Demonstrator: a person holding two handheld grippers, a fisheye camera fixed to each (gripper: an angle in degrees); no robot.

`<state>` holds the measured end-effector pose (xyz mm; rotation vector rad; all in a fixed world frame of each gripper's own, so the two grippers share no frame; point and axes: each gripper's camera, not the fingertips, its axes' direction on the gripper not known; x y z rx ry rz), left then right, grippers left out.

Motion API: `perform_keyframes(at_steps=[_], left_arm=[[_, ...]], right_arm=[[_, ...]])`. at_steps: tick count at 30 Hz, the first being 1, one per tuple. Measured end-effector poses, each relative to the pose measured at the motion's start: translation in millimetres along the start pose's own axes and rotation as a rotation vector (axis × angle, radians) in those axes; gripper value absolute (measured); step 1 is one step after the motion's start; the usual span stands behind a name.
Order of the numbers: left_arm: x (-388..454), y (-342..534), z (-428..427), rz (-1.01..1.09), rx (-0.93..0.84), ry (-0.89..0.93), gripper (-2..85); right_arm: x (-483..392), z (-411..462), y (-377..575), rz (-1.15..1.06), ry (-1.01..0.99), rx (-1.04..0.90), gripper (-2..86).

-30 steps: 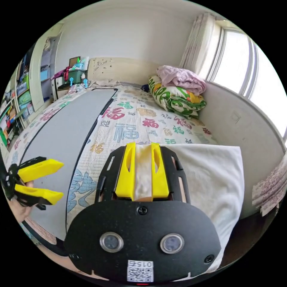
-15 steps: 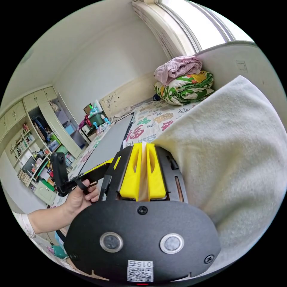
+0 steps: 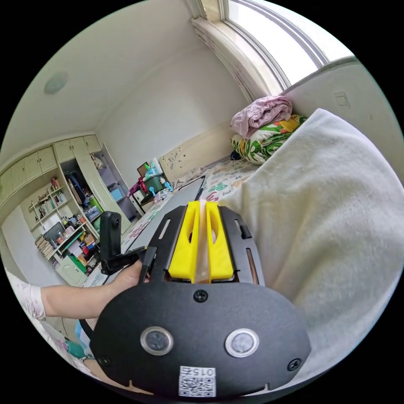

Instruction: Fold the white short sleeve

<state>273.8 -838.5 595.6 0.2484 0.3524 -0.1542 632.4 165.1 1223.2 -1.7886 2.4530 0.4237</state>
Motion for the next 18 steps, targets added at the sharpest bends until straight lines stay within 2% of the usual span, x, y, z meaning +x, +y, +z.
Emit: perform_keyframes(at_steps=[3, 7, 11, 14, 18], left_arm=[[-3, 18, -37, -0.002, 0.080, 0.051, 0.3], [-2, 37, -106, -0.038, 0.176, 0.212, 0.1], [28, 62, -216, 0.051, 0.228, 0.206, 0.2], [52, 90, -319, 0.164, 0.252, 0.152, 0.2], [56, 158, -506, 0.181, 0.388, 0.095, 0.2]], right_arm=[[-28, -49, 17, 0.038, 0.040, 0.022, 1.0], [-104, -157, 27, -0.075, 0.096, 0.106, 0.7], [-180, -289, 16, -0.124, 0.055, 0.217, 0.4], [-218, -369, 0, -0.109, 0.037, 0.252, 0.1], [-240, -422, -6, -0.037, 0.002, 0.259, -0.1]])
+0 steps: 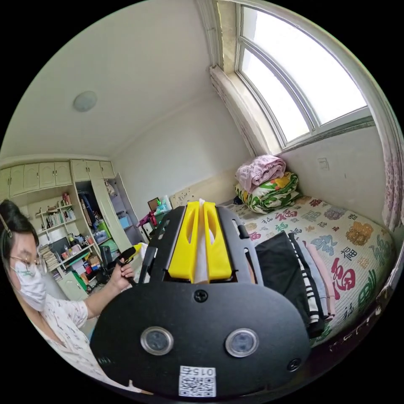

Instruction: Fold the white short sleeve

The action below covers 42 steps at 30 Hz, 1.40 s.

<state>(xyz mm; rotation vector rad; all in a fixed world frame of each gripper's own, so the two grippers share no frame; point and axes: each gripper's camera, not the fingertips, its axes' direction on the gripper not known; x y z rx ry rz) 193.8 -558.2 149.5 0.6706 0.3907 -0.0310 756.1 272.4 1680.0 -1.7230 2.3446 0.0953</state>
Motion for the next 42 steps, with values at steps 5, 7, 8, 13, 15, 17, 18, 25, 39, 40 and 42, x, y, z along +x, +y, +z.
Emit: perform_keyframes(at_steps=[5, 7, 8, 13, 15, 17, 18, 25, 39, 40, 42], left_arm=[[49, 24, -238, 0.037, 0.107, -0.147, 0.2], [79, 43, -320, 0.060, 0.151, -0.221, 0.2], [99, 57, -369, 0.074, 0.174, -0.259, 0.2], [166, 125, -510, 0.080, 0.204, -0.384, 0.2], [184, 161, -555, 0.053, 0.209, -0.445, 0.2], [187, 187, -580, 0.022, 0.223, -0.451, 0.2], [185, 203, -590, -0.002, 0.228, -0.454, 0.3], [81, 290, -553, -0.185, 0.174, -0.564, 0.7], [16, 576, -497, -0.585, -0.209, -0.718, 10.2], [32, 597, -498, -0.606, -0.196, -0.699, 10.7], [53, 621, -490, -0.621, -0.199, -0.675, 11.1]], right_arm=[[-19, -11, 31, 0.121, -0.236, -0.012, -0.3], [-33, -8, 44, 0.132, -0.331, -0.020, -0.4], [-44, -7, 51, 0.125, -0.375, -0.022, -0.4], [-79, 4, 62, 0.115, -0.491, -0.030, -0.4], [-89, 14, 60, 0.100, -0.519, -0.044, -0.4], [-103, 37, 55, 0.064, -0.523, -0.071, -0.4], [-106, 45, 54, 0.053, -0.519, -0.080, -0.4], [-90, 247, 82, 0.063, -0.178, -0.316, 0.1], [104, 316, 191, 0.154, -0.126, -0.776, 7.7], [121, 308, 196, 0.182, -0.194, -0.800, 7.9], [128, 302, 200, 0.176, -0.292, -0.829, 9.1]])
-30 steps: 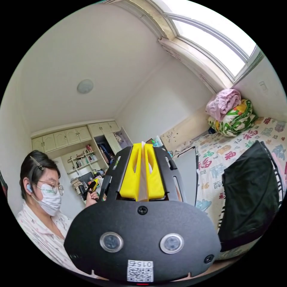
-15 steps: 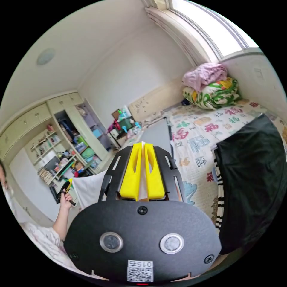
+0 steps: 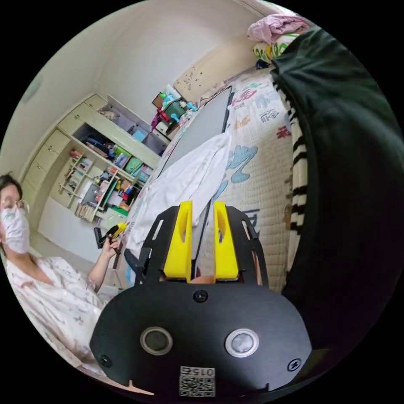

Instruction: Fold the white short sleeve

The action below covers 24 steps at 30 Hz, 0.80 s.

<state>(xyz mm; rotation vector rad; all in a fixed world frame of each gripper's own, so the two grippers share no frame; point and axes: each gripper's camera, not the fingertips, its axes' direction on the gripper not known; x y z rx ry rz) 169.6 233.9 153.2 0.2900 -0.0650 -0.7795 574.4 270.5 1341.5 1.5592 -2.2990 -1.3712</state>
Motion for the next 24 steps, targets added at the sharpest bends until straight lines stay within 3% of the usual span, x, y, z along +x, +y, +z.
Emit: perform_keyframes(at_steps=[6, 8, 11, 15, 20, 24], left_arm=[[28, 47, 50, 0.015, -0.068, 0.100, 12.5], [31, 52, 73, 0.007, -0.128, 0.124, 12.5], [44, 61, 96, 0.025, -0.157, 0.121, 11.8], [54, 72, 110, -0.001, -0.138, 0.096, 8.8], [72, 80, 113, -0.005, -0.135, 0.019, 4.0], [87, 84, 112, 0.009, -0.135, 0.035, 4.7]], right_arm=[[-38, 14, -14, -0.285, 0.169, -0.159, 10.5], [-50, -1, -22, -0.370, 0.252, -0.132, 5.6], [-59, -29, -40, -0.398, 0.198, -0.117, -0.1], [-69, -75, -80, -0.366, 0.104, -0.067, -0.7], [-40, -147, -135, -0.146, -0.015, 0.109, 1.1], [13, -166, -134, -0.027, 0.164, 0.126, 9.9]])
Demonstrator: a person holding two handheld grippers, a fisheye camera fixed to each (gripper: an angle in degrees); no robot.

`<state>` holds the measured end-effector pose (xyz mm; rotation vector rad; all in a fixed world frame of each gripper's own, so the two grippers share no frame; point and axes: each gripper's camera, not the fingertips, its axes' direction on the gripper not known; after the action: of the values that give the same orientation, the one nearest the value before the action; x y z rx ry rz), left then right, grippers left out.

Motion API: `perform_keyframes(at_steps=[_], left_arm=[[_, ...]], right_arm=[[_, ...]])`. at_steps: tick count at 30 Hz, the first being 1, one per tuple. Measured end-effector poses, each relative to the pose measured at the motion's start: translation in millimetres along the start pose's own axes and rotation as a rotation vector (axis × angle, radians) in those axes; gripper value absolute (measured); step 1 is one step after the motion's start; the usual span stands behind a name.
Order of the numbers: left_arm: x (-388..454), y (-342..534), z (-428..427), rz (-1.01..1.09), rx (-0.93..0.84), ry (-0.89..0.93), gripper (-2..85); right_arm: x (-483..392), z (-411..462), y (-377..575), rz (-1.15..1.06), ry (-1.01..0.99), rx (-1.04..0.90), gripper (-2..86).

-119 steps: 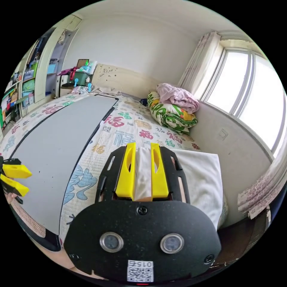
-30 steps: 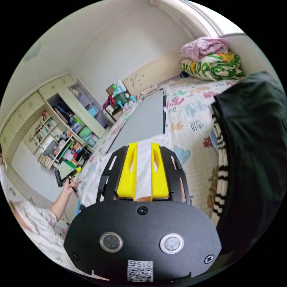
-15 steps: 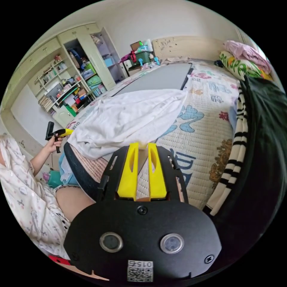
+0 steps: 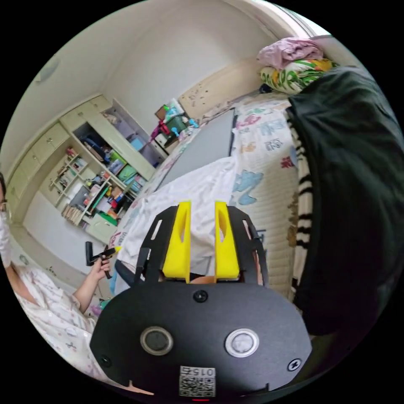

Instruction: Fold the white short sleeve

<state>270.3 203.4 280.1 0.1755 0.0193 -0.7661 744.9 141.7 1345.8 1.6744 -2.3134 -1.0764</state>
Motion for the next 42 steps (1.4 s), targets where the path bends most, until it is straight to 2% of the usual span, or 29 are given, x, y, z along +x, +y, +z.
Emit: perform_keyframes(at_steps=[2, 6, 10, 13, 15, 17, 21, 26, 28, 31, 34, 38, 42], left_arm=[[4, -1, 4, 0.002, -0.023, 0.038, 7.5], [23, -7, 14, 0.017, -0.036, 0.044, 10.4], [41, -18, 19, 0.021, -0.052, 0.002, 9.3], [55, -24, 16, 0.058, -0.062, -0.008, 8.4], [75, -30, 5, 0.144, -0.061, -0.054, 6.2], [84, -37, -4, 0.172, -0.062, -0.053, 3.8], [87, -45, -36, 0.170, -0.004, 0.023, 0.5], [81, -49, -46, 0.095, 0.017, 0.063, 0.2], [86, -51, -48, 0.076, 0.014, 0.039, 0.9], [91, -55, -55, 0.059, 0.035, 0.048, 3.5], [100, -69, -47, 0.061, -0.033, 0.117, 5.5], [130, -81, -73, 0.134, -0.009, -0.016, 1.0], [154, -91, -114, 0.172, 0.049, -0.044, -0.4]], right_arm=[[30, 2, 3, 0.028, -0.053, -0.120, 13.3], [47, -18, 4, -0.014, -0.114, -0.152, 13.5], [43, -42, -10, -0.174, -0.215, -0.230, 10.5], [24, -66, -22, -0.307, -0.164, -0.237, 6.1], [27, -80, -37, -0.297, -0.174, -0.253, 0.9], [43, -104, -58, -0.260, -0.231, -0.233, -0.1], [74, -140, -77, -0.196, -0.176, -0.142, 0.5], [119, -132, -100, -0.103, -0.080, -0.153, 13.1], [124, -118, -108, -0.118, -0.073, -0.195, 13.5], [128, -99, -122, -0.169, -0.101, -0.253, 11.2], [138, -92, -138, -0.175, -0.135, -0.255, 6.3], [160, -102, -165, -0.123, -0.173, -0.232, 2.6], [175, -108, -186, -0.095, -0.143, -0.235, 1.2]])
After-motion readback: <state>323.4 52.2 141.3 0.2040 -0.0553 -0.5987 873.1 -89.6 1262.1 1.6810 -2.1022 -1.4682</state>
